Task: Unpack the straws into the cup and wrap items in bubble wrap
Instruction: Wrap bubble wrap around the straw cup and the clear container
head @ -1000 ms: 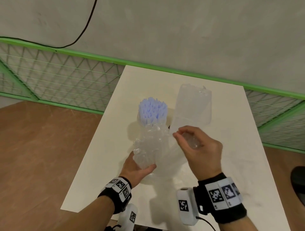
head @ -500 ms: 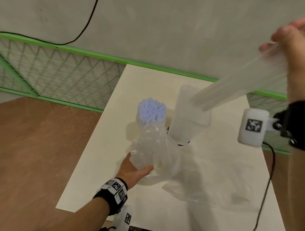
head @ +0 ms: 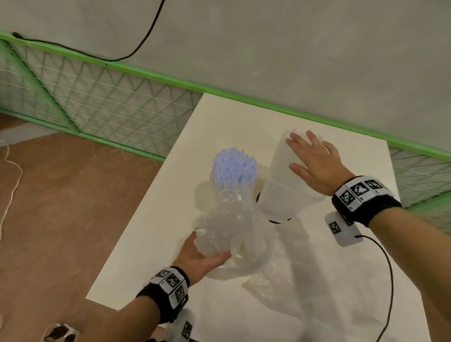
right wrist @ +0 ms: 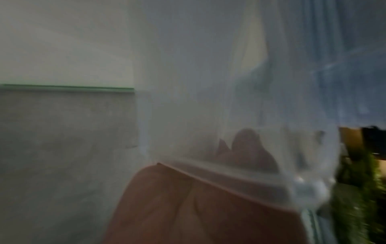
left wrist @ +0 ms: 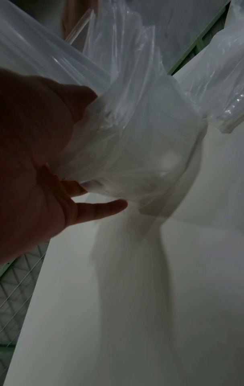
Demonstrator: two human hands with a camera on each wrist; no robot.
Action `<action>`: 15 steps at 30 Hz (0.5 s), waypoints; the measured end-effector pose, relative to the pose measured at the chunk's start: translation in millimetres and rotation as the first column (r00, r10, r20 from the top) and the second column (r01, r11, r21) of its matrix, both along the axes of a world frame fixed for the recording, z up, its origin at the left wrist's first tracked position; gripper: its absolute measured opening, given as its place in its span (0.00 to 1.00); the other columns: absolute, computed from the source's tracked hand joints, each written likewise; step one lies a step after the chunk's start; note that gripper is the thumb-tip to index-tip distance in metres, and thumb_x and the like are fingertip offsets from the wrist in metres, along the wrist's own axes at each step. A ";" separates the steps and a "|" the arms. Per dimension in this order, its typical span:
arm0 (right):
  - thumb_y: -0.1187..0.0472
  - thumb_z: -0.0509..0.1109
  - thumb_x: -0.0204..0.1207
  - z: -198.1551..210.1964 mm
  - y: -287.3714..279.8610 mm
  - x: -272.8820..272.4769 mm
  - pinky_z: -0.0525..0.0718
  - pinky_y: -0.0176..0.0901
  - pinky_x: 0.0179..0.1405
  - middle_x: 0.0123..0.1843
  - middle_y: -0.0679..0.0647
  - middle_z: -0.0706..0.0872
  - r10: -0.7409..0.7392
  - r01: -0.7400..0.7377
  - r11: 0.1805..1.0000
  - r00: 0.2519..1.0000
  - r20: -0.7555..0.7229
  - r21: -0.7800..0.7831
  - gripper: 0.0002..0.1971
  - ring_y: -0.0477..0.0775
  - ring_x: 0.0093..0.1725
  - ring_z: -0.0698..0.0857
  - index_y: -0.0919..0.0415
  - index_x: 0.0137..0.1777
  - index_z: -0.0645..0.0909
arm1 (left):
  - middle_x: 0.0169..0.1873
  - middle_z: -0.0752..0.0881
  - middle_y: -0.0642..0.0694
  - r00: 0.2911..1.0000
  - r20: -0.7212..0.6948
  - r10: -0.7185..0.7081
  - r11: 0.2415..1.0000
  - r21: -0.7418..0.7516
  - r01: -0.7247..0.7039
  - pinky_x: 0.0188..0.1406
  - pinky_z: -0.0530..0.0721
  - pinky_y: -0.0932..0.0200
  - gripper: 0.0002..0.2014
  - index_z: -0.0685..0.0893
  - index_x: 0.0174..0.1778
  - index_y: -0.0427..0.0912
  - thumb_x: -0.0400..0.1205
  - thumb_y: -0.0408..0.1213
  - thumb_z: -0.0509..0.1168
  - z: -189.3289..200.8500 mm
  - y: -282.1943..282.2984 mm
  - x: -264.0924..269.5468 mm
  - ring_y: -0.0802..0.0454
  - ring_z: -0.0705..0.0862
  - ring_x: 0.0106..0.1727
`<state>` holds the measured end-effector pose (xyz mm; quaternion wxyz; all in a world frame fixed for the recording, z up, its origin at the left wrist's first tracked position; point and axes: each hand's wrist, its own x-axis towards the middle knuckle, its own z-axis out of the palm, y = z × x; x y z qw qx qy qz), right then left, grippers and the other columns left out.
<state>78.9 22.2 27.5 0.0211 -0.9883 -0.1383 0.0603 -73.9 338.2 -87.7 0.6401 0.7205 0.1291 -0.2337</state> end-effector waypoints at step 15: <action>0.30 0.63 0.74 1.5 5.5 39.0 0.72 0.66 0.62 0.78 0.52 0.73 -0.140 0.144 0.989 0.984 0.113 -0.029 0.36 0.61 0.71 0.75 0.41 0.79 0.62 | 0.49 0.92 0.56 1.000 0.019 -0.023 0.999 0.043 0.022 0.41 0.79 0.82 0.26 0.85 0.62 0.46 0.68 0.38 0.83 4.7 -0.5 -0.5 0.70 0.89 0.48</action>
